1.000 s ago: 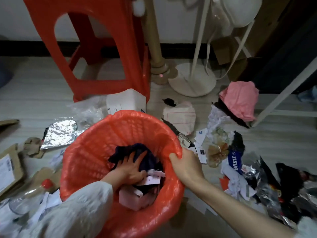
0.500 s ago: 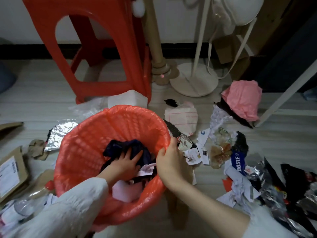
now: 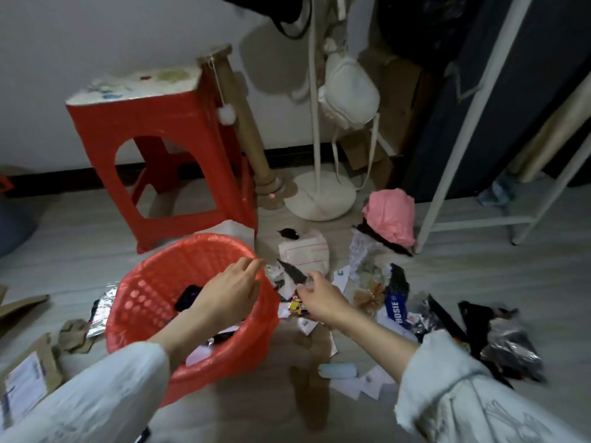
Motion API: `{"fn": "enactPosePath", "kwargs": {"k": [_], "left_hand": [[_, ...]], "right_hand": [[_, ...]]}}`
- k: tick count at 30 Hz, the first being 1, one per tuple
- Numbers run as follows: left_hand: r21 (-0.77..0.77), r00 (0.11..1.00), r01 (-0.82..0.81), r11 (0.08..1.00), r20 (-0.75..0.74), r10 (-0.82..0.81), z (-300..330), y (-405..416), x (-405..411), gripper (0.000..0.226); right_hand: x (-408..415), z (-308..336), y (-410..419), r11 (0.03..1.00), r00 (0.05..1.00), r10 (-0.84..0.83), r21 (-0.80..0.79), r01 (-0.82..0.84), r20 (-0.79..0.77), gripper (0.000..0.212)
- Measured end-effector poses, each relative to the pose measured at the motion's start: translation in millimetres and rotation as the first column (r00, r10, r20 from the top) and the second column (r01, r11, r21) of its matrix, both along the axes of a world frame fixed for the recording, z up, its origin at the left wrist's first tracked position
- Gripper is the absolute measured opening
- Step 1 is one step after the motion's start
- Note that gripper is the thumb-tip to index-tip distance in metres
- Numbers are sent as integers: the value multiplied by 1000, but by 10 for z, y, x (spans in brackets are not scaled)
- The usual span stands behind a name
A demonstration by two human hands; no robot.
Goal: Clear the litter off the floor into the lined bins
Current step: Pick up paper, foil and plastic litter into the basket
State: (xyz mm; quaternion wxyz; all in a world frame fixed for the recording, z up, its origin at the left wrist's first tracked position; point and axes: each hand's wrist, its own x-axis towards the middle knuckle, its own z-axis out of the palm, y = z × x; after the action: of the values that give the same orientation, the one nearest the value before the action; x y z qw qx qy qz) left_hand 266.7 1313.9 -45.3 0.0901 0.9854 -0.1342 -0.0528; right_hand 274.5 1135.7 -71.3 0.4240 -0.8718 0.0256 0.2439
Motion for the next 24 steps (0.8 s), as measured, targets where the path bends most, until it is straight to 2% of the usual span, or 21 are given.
{"fn": "enactPosePath", "kwargs": {"k": [4,7,10,13,17,19,22,24], "left_hand": [[-14,994,110,994,7,-110,136,-495,7,45],[-20,987,156,988,-40,-157,85,-805,37,42],[19,970,205,979,-136,-201,-140,-1087,128,42],[120,932,261,958,-291,-217,-566,-1325,259,50],[212,886,252,944,-443,-137,-1254,-1490,327,58],[218,867,200,955,-493,-69,-1667,-1500,365,63],[268,865,127,955,-501,26,-2182,-1435,456,78],[286,880,100,953,-472,49,-2375,-1397,560,88]], "right_hand": [[-27,60,-411,995,997,46,-90,-40,67,53],[-65,-2,-703,984,994,80,-167,-67,73,51],[-47,-177,-1044,974,998,60,-220,-55,17,51],[112,-471,-1376,948,998,50,-314,-55,-23,47],[381,-955,-1648,915,999,14,-402,-32,-47,44],[540,-1301,-1724,870,994,85,-481,-110,-74,48],[778,-1694,-1793,746,967,241,-621,-241,-85,55],[901,-1863,-1775,734,959,274,-629,-256,-71,65]]}}
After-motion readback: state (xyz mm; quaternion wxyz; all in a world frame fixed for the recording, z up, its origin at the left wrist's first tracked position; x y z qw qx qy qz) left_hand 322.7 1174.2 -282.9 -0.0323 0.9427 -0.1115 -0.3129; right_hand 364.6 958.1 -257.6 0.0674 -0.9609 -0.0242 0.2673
